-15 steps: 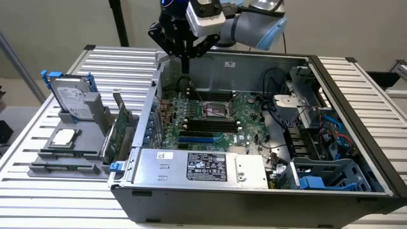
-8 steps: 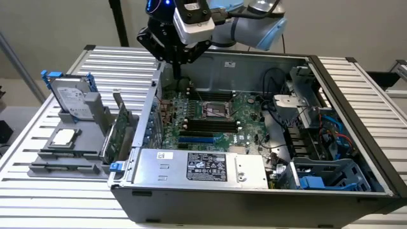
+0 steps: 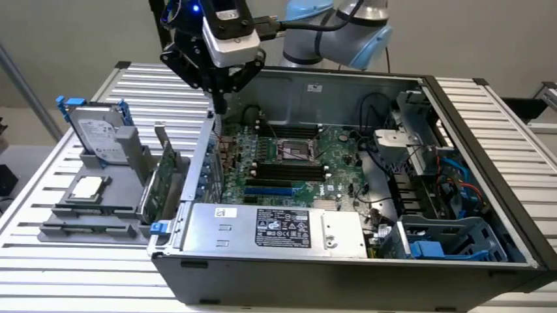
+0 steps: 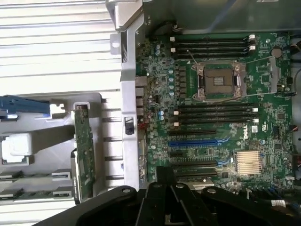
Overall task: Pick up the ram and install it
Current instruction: 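Reach for the ram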
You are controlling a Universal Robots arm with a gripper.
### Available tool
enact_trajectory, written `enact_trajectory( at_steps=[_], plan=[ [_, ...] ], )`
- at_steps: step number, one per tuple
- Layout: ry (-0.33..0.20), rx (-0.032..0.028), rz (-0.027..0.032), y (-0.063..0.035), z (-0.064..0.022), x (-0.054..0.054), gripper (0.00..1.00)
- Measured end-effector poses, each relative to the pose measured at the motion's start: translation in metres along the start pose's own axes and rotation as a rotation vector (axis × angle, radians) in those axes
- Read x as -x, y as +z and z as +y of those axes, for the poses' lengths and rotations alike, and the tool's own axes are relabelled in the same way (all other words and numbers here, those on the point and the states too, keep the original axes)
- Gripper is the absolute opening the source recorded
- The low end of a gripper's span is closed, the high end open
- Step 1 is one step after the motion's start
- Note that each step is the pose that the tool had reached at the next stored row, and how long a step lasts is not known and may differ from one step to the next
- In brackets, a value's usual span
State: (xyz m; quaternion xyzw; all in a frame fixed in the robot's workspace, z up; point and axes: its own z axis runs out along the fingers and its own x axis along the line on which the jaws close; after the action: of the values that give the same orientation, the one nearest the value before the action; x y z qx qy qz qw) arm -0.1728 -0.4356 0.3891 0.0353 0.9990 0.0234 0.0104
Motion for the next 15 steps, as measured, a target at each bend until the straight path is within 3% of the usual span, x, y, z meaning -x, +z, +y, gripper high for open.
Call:
enact_trajectory(
  at_steps=[15],
  plan=[
    [0.0,-0.0018,-0.0002,0.0043,-0.0204,-0.061,0.0]
  ],
)
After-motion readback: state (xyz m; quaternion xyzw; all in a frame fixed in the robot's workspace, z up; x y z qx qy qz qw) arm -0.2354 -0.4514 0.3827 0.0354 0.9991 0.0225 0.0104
